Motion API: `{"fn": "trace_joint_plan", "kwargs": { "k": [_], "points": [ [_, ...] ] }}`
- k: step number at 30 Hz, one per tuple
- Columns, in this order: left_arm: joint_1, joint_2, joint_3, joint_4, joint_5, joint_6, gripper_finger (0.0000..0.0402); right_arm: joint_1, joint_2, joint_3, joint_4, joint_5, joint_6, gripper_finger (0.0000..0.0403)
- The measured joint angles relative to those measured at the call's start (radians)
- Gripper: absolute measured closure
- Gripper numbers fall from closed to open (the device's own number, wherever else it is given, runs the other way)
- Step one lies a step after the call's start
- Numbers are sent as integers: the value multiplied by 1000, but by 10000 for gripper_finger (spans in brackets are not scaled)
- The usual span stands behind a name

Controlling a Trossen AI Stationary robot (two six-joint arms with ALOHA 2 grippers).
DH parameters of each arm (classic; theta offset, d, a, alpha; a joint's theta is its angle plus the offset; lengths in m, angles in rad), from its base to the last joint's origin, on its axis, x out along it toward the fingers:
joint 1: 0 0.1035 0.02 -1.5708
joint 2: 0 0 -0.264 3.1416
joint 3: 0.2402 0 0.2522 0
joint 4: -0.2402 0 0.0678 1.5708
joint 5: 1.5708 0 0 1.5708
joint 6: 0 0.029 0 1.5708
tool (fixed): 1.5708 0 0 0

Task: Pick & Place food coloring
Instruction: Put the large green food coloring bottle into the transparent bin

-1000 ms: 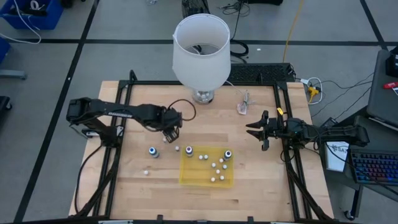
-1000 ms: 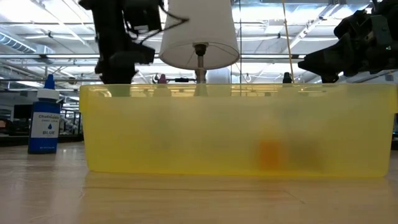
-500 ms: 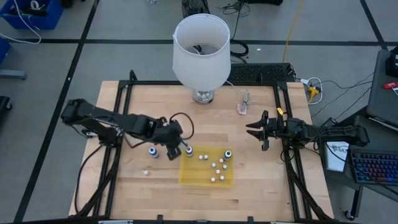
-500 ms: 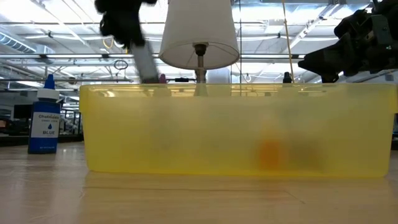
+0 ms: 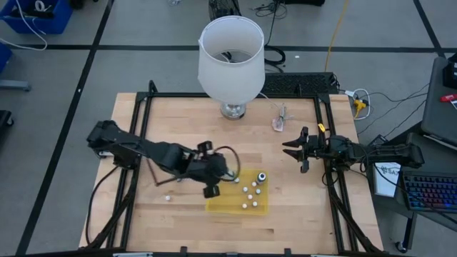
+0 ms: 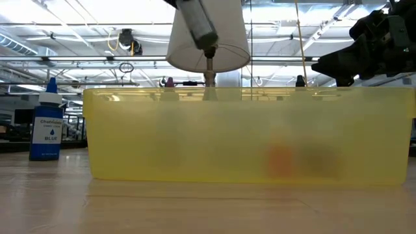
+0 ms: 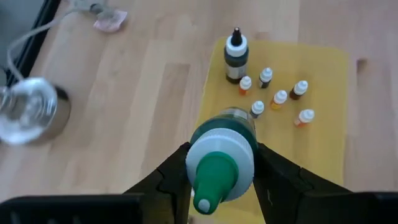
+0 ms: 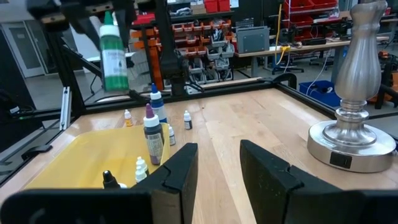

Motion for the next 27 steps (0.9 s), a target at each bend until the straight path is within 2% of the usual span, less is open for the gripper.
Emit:
{"fn": "trace_joint_plan", "kwargs": {
  "k": [9,14,19,27],
  "points": [
    [83,233,184,17,92,243,260,0,0,0,1,0,0,291],
    [98,332,255,16,126,328,260,0,0,0,1,0,0,291],
    [110,376,265,15,110,378,260,0,0,0,1,0,0,291],
    [139,433,259,22,119,371,260,0,0,0,1,0,0,291]
  ]
}}
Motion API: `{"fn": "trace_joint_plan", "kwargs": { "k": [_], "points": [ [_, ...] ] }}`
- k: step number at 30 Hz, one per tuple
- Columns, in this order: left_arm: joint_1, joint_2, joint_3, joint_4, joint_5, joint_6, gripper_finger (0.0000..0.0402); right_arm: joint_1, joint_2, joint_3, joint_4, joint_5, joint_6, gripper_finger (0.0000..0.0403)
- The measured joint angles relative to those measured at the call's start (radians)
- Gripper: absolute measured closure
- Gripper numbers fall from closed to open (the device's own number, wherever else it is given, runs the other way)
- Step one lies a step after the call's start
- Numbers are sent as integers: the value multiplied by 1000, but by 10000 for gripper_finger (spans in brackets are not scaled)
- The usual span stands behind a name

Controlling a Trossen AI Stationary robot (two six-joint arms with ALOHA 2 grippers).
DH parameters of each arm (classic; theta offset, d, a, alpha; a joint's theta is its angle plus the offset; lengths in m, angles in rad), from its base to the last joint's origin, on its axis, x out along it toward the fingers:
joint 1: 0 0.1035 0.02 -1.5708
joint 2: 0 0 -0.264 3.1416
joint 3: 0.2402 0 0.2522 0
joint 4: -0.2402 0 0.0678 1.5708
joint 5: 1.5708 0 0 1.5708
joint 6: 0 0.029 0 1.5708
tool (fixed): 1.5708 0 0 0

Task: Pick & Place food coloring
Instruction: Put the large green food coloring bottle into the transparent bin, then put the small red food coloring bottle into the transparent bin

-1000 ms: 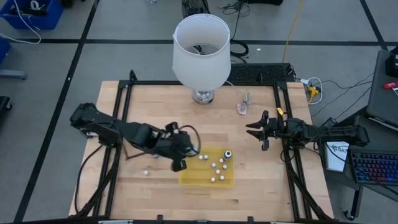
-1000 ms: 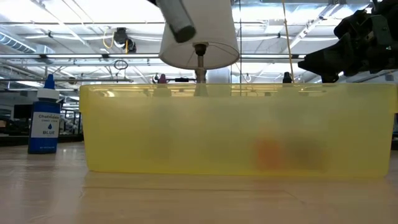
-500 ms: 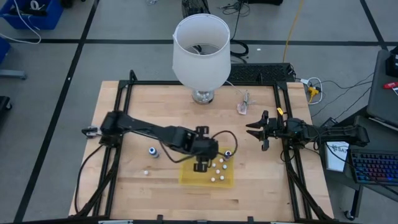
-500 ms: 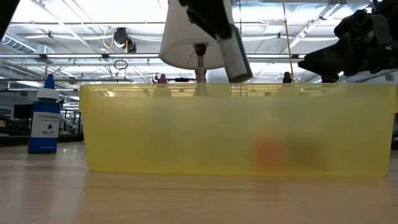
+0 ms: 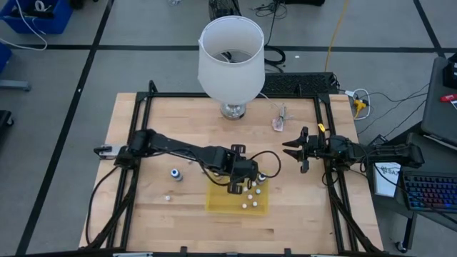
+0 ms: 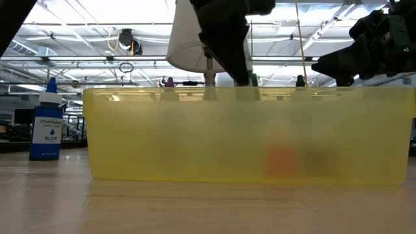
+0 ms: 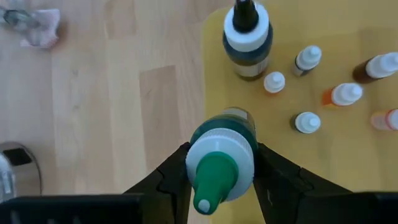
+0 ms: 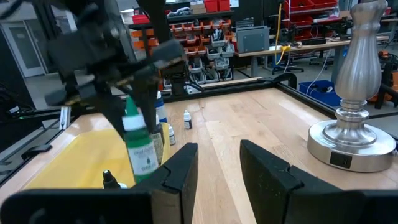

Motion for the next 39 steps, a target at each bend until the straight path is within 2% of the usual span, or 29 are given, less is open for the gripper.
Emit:
{"fn": "trace_joint_plan", "kwargs": {
  "k": [16,21,29,35,39],
  "points": [
    [5,67,-1,31,53,-5,260,0,0,0,0,0,0,291],
    [11,85,-2,39,109,-1,260,0,0,0,0,0,0,291],
    [18,95,-3,55,103,-33,257,0,0,0,-2,0,0,291],
    [16,98,-3,52,102,-51,140,0,0,0,-2,0,0,291],
    [15,95,-3,56,102,-51,84,0,0,0,-1,0,0,291]
  ]
}}
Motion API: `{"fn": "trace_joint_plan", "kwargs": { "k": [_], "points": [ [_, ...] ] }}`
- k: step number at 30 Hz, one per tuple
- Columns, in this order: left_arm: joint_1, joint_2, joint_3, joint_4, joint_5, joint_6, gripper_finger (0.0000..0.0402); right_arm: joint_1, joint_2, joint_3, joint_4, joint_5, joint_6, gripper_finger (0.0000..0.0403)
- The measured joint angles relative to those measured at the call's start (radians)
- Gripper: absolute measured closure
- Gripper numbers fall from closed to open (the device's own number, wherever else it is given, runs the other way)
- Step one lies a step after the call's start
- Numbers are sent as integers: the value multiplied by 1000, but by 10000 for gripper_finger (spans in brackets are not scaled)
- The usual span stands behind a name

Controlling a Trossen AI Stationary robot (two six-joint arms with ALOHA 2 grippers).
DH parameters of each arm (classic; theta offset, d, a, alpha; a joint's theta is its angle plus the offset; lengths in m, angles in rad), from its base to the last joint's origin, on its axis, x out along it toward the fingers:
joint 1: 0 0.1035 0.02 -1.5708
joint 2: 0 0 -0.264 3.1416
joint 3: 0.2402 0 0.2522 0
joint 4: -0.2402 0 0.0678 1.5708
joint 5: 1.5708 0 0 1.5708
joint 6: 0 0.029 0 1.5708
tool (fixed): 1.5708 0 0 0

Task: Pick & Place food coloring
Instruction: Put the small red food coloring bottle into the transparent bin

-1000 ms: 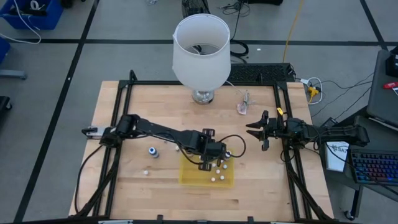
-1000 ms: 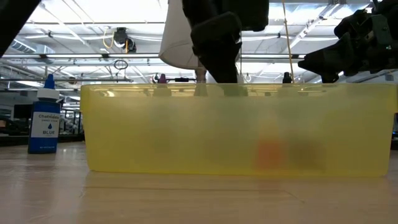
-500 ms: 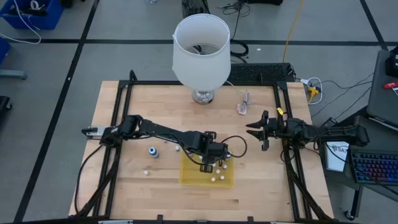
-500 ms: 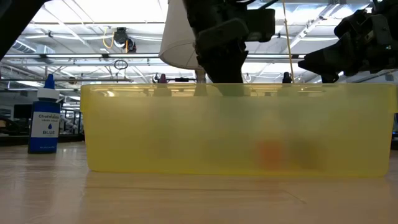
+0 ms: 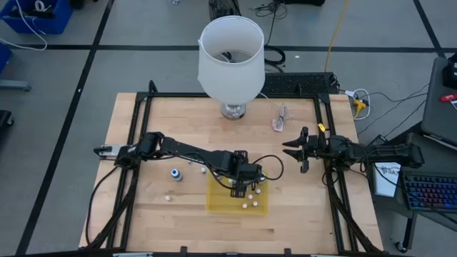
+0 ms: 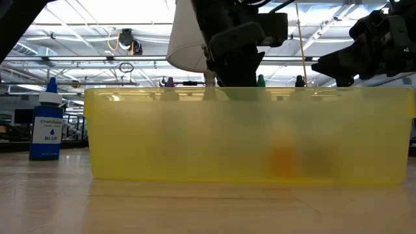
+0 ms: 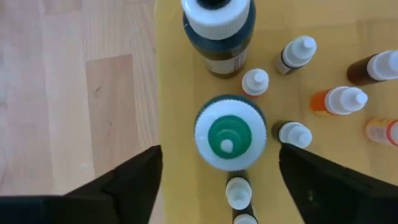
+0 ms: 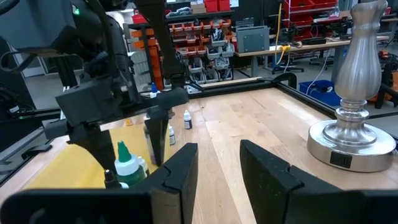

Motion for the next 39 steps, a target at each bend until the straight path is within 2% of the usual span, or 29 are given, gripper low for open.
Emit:
{"fn": "trace_joint_plan", "kwargs": {
  "k": [4,8,15,21,24,28,33,39],
  "points": [
    [0,-30,0,-2,-1,-16,52,0,0,0,1,0,0,291],
    [-3,-101,0,-16,-2,-22,37,0,0,0,1,0,0,291],
    [-24,-276,-16,-233,-35,-101,42,0,0,0,1,0,0,291],
    [-46,-413,-216,-363,-207,-300,56,0,0,0,2,0,0,291],
    [-39,-478,-348,-375,-221,-408,63,0,1,0,2,0,0,291],
    [-33,-535,-508,-309,-207,-490,71,0,2,0,2,0,0,291],
    [-33,-543,-660,-221,-199,-469,79,0,2,0,2,0,0,291],
    [-28,-543,-772,-61,-98,-338,89,0,2,0,2,0,0,291]
  ]
}}
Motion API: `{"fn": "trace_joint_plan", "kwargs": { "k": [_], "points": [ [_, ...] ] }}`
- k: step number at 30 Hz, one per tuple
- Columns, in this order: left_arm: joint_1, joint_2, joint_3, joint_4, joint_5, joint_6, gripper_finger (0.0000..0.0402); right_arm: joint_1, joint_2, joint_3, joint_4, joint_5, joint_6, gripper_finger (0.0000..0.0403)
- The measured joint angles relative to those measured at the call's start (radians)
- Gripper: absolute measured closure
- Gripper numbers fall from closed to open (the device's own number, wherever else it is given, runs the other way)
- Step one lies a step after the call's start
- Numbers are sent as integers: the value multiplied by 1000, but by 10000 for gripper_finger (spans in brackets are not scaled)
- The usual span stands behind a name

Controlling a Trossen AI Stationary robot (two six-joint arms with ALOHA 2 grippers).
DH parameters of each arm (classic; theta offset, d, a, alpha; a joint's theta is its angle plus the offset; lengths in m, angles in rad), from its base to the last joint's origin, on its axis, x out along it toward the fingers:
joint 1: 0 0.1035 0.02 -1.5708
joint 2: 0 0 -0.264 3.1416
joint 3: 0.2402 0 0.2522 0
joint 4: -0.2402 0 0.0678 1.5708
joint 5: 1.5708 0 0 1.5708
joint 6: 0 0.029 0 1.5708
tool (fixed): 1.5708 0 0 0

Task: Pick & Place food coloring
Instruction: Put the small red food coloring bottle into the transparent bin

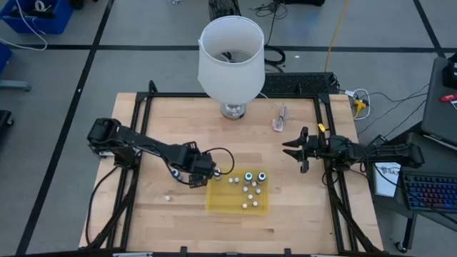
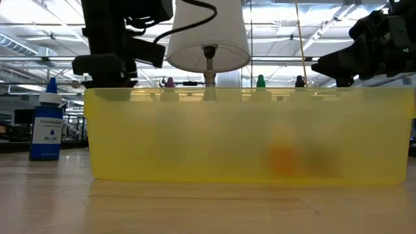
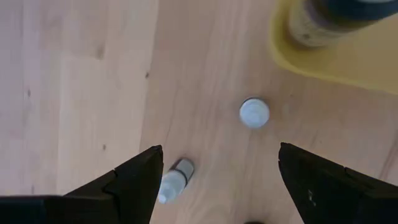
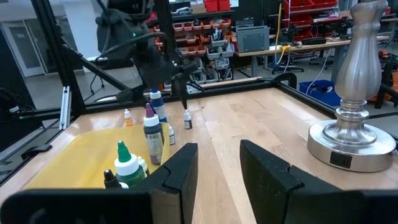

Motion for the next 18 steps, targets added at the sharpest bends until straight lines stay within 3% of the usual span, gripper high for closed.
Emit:
{"fn": "trace_joint_plan", "kwargs": {
  "k": [8,18],
  "points": [
    [1,-1,-50,143,38,125,117,0,0,0,0,0,0,291],
    [2,-1,-77,225,49,161,147,0,0,0,0,0,0,291]
  ]
}}
